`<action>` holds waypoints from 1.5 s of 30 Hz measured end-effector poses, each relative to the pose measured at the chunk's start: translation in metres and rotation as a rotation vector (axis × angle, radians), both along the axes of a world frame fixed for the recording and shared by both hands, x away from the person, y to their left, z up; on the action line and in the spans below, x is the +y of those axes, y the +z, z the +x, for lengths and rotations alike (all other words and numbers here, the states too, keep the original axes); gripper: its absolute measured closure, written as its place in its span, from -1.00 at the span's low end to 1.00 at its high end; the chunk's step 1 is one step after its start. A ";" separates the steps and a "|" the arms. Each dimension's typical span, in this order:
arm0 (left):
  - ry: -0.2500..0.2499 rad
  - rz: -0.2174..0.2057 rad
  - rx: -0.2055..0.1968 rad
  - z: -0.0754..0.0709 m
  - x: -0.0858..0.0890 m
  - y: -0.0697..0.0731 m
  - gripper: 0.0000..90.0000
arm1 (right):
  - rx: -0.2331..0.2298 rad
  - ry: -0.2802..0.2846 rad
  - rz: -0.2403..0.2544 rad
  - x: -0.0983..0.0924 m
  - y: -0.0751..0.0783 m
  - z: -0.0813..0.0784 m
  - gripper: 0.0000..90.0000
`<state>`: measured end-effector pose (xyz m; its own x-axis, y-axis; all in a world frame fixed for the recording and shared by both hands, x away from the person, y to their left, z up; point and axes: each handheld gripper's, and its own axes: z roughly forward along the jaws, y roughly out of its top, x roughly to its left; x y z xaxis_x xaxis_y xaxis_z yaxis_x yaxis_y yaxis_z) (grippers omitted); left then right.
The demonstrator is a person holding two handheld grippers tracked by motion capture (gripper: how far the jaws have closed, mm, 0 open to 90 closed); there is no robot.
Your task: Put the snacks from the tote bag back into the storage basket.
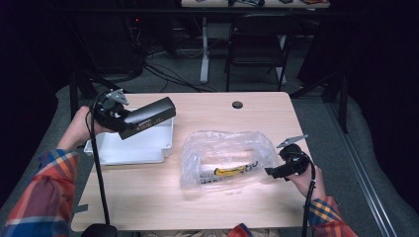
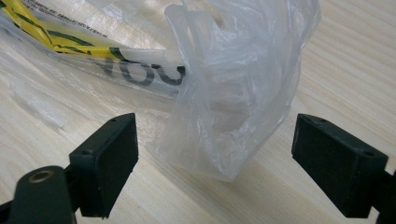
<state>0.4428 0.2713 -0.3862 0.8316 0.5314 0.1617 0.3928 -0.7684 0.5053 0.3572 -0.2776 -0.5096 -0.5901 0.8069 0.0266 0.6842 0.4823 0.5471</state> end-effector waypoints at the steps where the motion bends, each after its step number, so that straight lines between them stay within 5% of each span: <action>1: 0.004 -0.001 -0.001 0.000 0.003 -0.003 -0.03 | 0.001 -0.002 0.001 0.000 0.000 0.000 -0.69; 18: 0.037 -0.023 0.074 0.006 0.036 -0.062 -0.03 | 0.005 -0.001 0.001 0.000 -0.001 0.001 -0.69; 33: 0.025 -0.019 0.124 0.015 0.033 -0.101 -0.03 | 0.003 -0.002 -0.001 0.000 -0.001 0.001 -0.69; 38: 0.018 0.024 0.154 0.020 0.031 -0.115 -0.03 | 0.005 0.000 0.000 0.000 -0.001 0.001 -0.69; 45: 0.019 0.001 0.143 0.025 0.034 -0.124 -0.03 | 0.005 -0.001 0.001 0.000 -0.001 0.001 -0.69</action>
